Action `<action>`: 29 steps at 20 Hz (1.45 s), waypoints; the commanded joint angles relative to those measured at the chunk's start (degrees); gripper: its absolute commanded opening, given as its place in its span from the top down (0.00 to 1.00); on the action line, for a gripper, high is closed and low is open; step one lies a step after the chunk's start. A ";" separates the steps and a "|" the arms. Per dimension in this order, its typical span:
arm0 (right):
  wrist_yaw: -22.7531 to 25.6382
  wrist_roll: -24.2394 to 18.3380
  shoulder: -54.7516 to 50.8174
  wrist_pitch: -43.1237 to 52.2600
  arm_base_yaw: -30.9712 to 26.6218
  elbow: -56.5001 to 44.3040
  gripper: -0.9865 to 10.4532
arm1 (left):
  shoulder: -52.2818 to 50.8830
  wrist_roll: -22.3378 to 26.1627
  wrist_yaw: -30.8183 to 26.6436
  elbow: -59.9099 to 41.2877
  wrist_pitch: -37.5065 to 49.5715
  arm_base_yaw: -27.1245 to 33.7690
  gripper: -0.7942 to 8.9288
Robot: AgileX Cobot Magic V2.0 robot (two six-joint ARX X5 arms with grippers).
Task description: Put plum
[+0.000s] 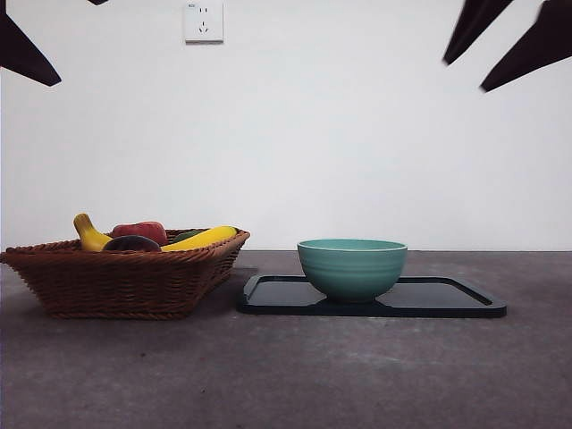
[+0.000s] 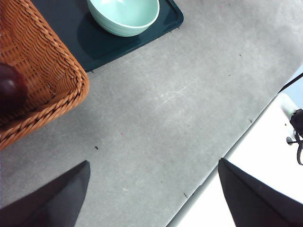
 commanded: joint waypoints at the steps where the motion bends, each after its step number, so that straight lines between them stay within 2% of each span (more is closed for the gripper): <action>1: 0.85 -1.18 7.78 0.55 -0.50 5.70 0.71 | 0.26 1.14 0.46 1.33 0.39 -0.26 0.47; 9: 3.98 -4.07 28.26 0.66 -0.83 18.45 0.71 | 0.26 1.11 0.46 1.33 0.35 -0.26 0.47; 13: 5.70 -4.94 34.40 2.78 -0.81 18.82 0.71 | 0.26 1.11 0.46 1.33 0.35 -0.26 0.47; 23: 5.81 -4.87 43.98 7.02 0.13 18.82 0.71 | 0.26 1.11 0.46 1.33 0.37 -0.26 0.47; 26: 6.34 -4.90 44.92 7.45 0.37 18.82 0.76 | 0.26 1.11 0.46 1.33 0.31 -0.26 0.47; 29: 7.48 -4.92 44.92 7.63 0.48 18.82 0.86 | 0.26 1.09 0.46 1.33 0.31 -0.26 0.47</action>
